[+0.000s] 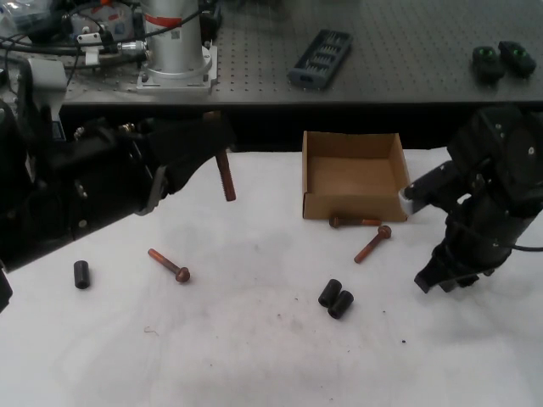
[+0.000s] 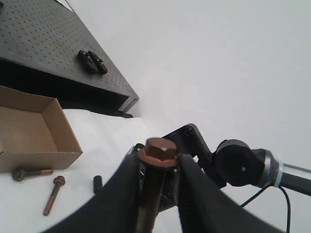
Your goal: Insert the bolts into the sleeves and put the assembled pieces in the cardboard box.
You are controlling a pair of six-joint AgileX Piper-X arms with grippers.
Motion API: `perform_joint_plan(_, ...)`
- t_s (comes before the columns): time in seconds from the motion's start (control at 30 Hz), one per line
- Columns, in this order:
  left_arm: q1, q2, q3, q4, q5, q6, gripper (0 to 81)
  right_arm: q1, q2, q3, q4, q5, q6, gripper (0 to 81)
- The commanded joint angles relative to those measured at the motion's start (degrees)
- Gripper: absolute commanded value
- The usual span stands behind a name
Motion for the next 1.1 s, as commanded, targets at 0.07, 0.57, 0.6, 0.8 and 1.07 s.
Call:
perform_joint_plan(0.07,0.1,-0.7,-0.3,-2.0,0.6,-0.5,0.6,-1.4,0.1,-0.9,0.3,0.1,-0.5,29.5)
perform_joint_plan(0.57,0.1,-0.7,-0.3,-0.7,0.5,2.1,0.6,-2.7,-0.6,-2.0,3.4,0.1,-4.1,29.5)
perform_joint_plan(0.6,0.1,-0.7,-0.3,-0.6,0.6,2.3,0.6,-2.7,-0.6,-2.3,3.5,0.3,-4.7,29.5)
perform_joint_plan(0.8,0.1,-0.7,-0.3,-0.2,0.5,4.1,0.6,-2.7,-0.6,-4.8,3.8,1.9,-9.1,29.5)
perform_joint_plan(1.07,0.1,-0.7,-0.3,-0.2,0.8,4.7,0.6,-3.4,-0.1,-5.1,0.6,1.4,-12.1,29.5)
